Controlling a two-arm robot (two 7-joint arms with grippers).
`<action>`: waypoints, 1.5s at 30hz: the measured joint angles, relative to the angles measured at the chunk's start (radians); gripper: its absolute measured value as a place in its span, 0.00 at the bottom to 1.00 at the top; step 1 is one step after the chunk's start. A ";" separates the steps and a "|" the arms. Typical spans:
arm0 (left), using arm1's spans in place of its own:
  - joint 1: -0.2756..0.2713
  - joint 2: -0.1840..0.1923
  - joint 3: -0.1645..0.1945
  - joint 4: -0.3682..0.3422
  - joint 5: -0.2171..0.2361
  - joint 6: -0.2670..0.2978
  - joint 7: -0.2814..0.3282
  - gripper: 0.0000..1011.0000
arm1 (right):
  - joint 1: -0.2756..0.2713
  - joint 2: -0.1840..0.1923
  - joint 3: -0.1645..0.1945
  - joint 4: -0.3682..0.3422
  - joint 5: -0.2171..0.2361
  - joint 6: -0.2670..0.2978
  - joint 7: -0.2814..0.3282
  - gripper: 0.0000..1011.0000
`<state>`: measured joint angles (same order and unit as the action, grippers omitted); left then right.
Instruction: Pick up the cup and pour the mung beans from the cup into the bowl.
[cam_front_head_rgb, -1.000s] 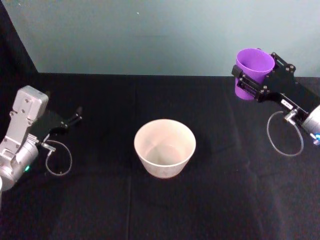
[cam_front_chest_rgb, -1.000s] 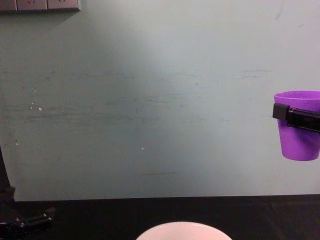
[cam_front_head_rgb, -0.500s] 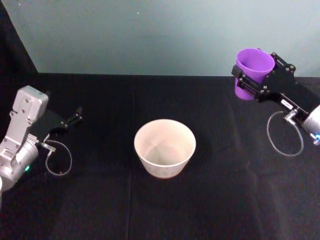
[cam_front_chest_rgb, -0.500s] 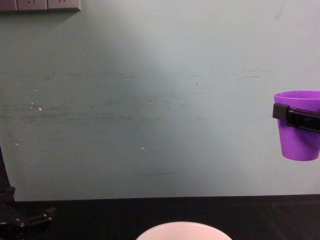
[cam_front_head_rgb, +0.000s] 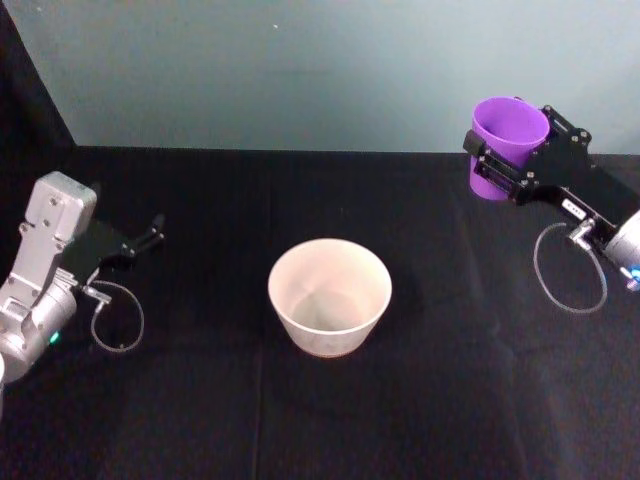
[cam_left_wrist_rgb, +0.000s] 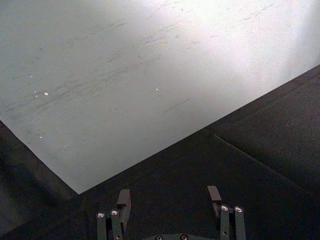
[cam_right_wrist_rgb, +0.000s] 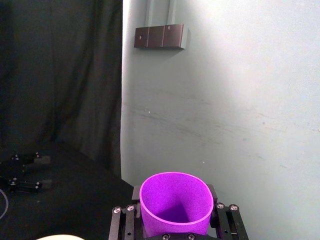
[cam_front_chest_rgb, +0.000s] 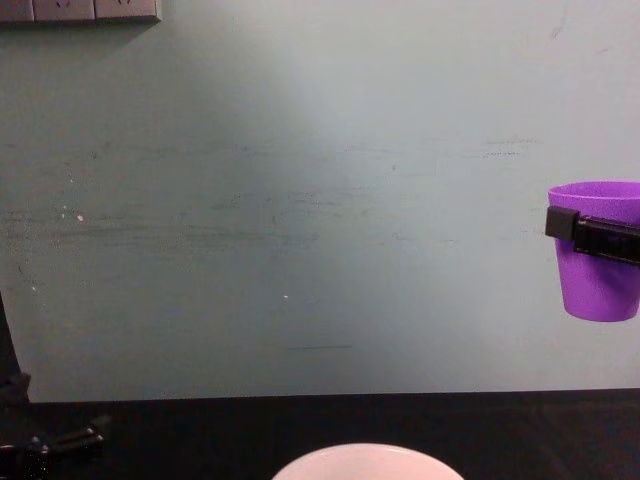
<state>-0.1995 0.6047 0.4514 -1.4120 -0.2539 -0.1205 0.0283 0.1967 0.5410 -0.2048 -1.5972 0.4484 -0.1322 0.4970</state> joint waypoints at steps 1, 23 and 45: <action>0.000 0.000 0.000 0.000 0.000 0.000 0.000 0.99 | 0.000 0.000 0.000 0.000 0.000 0.000 0.000 0.73; 0.000 0.000 0.000 0.000 0.000 0.000 0.000 0.99 | 0.000 0.000 0.000 0.000 0.000 0.000 0.000 0.73; 0.000 0.000 0.000 0.000 0.000 0.000 0.000 0.99 | 0.000 0.000 0.000 0.000 0.000 0.000 0.000 0.73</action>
<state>-0.1996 0.6047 0.4514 -1.4120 -0.2539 -0.1205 0.0282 0.1968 0.5410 -0.2048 -1.5973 0.4484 -0.1322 0.4970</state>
